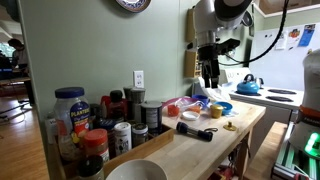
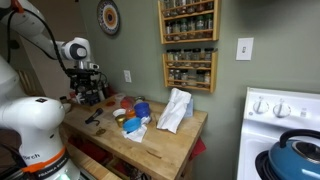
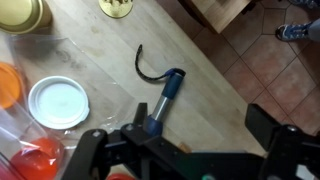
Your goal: Place the flashlight upright on the table
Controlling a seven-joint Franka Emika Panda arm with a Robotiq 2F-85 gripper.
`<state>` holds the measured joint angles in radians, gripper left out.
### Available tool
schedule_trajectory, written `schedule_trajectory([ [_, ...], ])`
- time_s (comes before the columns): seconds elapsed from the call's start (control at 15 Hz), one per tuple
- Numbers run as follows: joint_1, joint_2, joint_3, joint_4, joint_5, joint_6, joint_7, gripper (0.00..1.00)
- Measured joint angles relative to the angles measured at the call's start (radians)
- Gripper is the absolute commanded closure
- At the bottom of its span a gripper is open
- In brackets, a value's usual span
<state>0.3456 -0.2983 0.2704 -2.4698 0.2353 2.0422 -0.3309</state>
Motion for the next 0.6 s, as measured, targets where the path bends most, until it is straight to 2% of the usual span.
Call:
schedule_trajectory([
  [0.2,0.032,0.005,0.016,-0.061,0.022,0.079,0.001,0.00],
  [0.6,0.034,0.027,0.018,-0.066,0.021,0.108,0.016,0.00],
])
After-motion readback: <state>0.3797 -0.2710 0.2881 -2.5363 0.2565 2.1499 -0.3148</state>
